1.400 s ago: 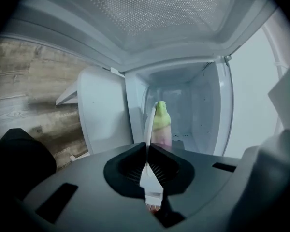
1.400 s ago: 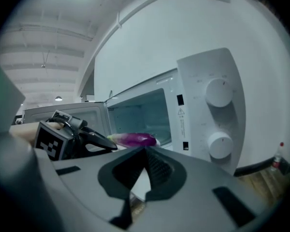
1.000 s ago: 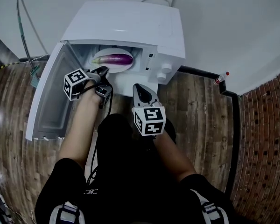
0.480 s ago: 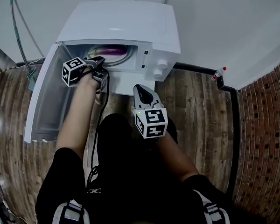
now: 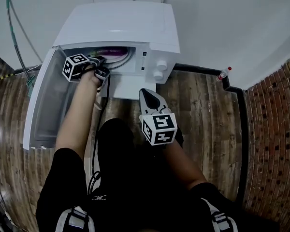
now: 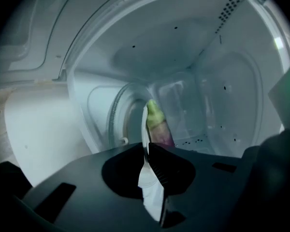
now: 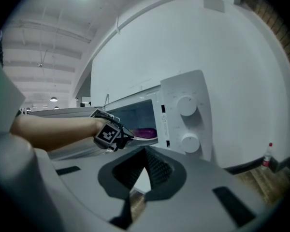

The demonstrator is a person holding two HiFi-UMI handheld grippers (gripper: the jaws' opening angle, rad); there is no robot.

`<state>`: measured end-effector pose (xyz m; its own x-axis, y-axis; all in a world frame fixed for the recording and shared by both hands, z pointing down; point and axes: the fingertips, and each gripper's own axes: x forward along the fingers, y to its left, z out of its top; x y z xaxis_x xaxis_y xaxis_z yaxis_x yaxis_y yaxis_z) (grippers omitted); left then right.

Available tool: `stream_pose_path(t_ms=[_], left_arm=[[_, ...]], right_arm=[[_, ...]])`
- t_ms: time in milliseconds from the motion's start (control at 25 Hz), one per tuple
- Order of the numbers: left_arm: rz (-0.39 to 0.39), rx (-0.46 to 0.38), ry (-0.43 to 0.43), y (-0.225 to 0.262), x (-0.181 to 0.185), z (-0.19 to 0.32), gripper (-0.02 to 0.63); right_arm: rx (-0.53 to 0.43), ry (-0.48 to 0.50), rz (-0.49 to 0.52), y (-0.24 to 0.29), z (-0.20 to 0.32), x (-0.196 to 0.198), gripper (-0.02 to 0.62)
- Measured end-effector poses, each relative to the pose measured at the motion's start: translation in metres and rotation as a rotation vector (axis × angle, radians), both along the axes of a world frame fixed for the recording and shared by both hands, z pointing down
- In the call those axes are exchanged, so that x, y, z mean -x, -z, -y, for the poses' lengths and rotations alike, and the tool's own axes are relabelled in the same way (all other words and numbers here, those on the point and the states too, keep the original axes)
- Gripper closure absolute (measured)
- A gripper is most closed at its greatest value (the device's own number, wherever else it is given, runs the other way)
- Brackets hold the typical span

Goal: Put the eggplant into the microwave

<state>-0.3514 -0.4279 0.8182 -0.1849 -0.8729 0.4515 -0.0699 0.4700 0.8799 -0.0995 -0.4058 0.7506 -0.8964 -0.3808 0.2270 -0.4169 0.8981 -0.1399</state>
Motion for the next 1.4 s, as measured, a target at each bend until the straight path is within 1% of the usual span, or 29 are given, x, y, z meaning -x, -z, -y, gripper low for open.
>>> stream_pose_path(t_ms=[120,280,360,440,600,640,720,880,960,1120,1160,1200,1240,1320,1400], left_arm=[[0.109,0.066,-0.054,0.003,0.000,0.003,0.569],[0.306,0.182,-0.177,0.005,-0.002,0.006,0.535],[0.390,0.247,-0.221,0.005,-0.002,0.005,0.515],[0.446,0.307,-0.245,0.004,-0.001,0.003,0.498],[0.533,0.410,-0.249,0.004,0.009,-0.003,0.459],[0.549,0.426,-0.251,0.004,0.011,-0.004,0.459],[0.559,0.436,-0.251,0.004,0.012,-0.005,0.459],[0.585,0.428,-0.231,0.006,0.014,-0.010,0.459],[0.624,0.411,-0.224,0.012,0.014,-0.012,0.460],[0.729,0.366,-0.216,0.029,0.008,-0.018,0.466],[0.755,0.348,-0.214,0.034,0.006,-0.020,0.502],[0.780,0.330,-0.219,0.038,0.002,-0.022,0.576],[0.804,0.315,-0.230,0.040,-0.003,-0.024,0.606],[0.868,0.290,-0.261,0.045,-0.014,-0.026,0.606],[0.963,0.267,-0.283,0.055,-0.026,-0.031,0.606]], right_arm=[[0.016,-0.009,0.008,-0.002,0.004,-0.003,0.588],[0.035,0.000,0.021,-0.005,0.003,-0.001,0.588],[0.042,0.007,0.024,-0.008,0.000,0.001,0.588],[0.050,0.014,0.026,-0.010,-0.001,0.004,0.588],[0.048,0.024,0.036,-0.009,-0.003,0.009,0.588],[0.046,0.025,0.039,-0.007,-0.003,0.010,0.588],[0.046,0.022,0.044,-0.006,-0.002,0.010,0.588],[0.051,0.016,0.045,-0.006,0.000,0.010,0.588],[0.049,0.019,0.039,-0.007,0.000,0.011,0.588],[0.045,0.028,0.030,-0.008,-0.002,0.014,0.588],[0.044,0.031,0.029,-0.008,-0.002,0.015,0.588],[0.043,0.033,0.027,-0.008,-0.002,0.017,0.588],[0.040,0.035,0.027,-0.007,-0.002,0.018,0.588],[0.035,0.041,0.029,-0.005,-0.002,0.022,0.588],[0.031,0.046,0.031,-0.003,-0.002,0.026,0.588]])
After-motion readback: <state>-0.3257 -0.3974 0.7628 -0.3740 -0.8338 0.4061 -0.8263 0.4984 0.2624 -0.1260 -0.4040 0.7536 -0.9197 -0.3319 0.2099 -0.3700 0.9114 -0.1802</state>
